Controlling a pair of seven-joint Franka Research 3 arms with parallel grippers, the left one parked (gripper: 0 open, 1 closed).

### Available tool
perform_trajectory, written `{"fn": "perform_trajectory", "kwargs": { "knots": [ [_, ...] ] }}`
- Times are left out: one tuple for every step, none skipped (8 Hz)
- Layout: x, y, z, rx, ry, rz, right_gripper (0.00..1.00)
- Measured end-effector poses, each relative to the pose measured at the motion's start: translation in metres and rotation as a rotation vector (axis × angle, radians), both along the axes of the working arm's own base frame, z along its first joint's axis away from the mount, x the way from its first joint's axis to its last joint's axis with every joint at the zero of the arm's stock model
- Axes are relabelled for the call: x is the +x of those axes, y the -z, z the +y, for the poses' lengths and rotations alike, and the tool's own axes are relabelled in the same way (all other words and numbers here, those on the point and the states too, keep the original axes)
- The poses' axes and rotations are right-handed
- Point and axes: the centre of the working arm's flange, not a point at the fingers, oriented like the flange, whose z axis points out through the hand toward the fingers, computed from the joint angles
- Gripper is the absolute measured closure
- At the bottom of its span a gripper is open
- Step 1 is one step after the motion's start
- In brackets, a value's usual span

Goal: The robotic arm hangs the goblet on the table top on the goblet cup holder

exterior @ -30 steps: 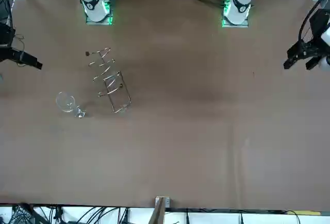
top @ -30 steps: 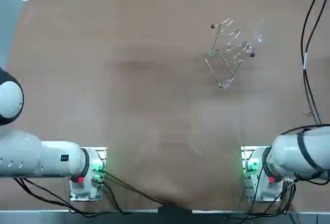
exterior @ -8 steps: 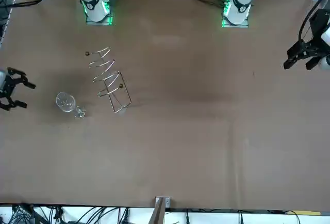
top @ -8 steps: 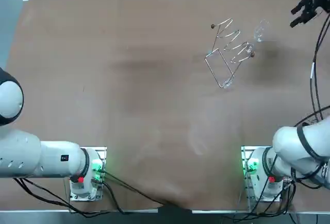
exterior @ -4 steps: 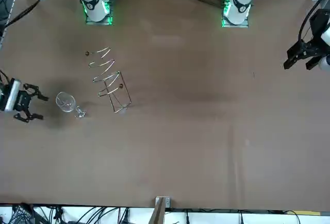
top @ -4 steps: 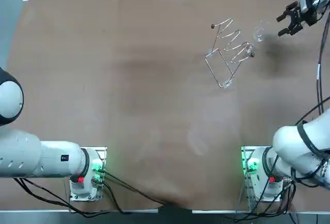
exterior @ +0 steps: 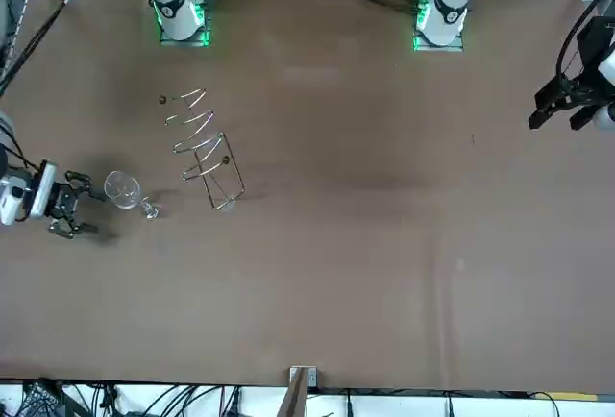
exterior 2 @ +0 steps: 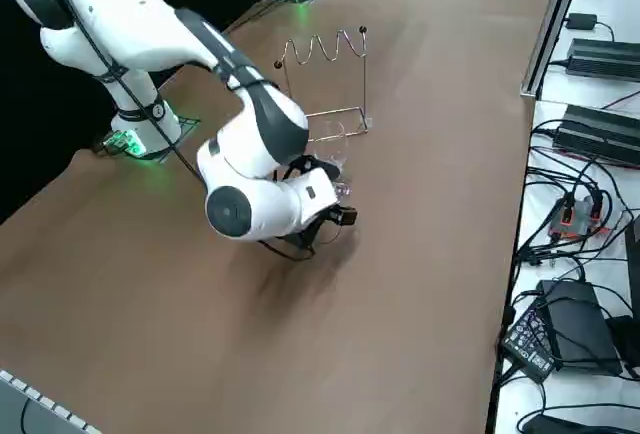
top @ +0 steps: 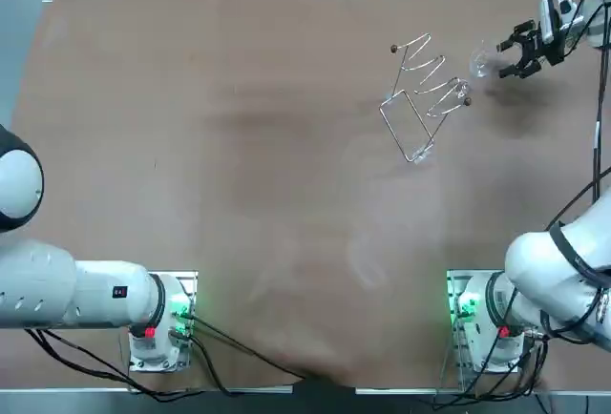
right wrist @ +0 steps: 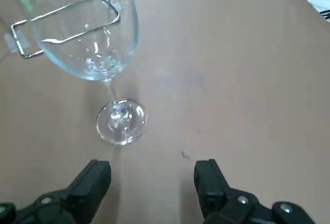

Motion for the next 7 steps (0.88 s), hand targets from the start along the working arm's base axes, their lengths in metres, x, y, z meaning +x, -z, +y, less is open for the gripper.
{"fn": "perform_trajectory", "kwargs": {
  "knots": [
    [0.001, 0.011, 0.006, 0.033, 0.005, -0.003, 0.0],
    [0.001, 0.022, 0.014, 0.066, 0.004, -0.007, 0.0],
    [0.001, 0.032, 0.021, 0.096, -0.003, -0.013, 0.0],
    [0.0, 0.039, 0.029, 0.119, -0.017, -0.022, 0.0],
    [0.0, 0.043, 0.036, 0.138, -0.034, -0.027, 0.0],
    [0.0, 0.045, 0.041, 0.15, -0.049, -0.03, 0.0],
    [-0.001, 0.046, 0.043, 0.16, -0.06, -0.035, 0.0]
  ]
}}
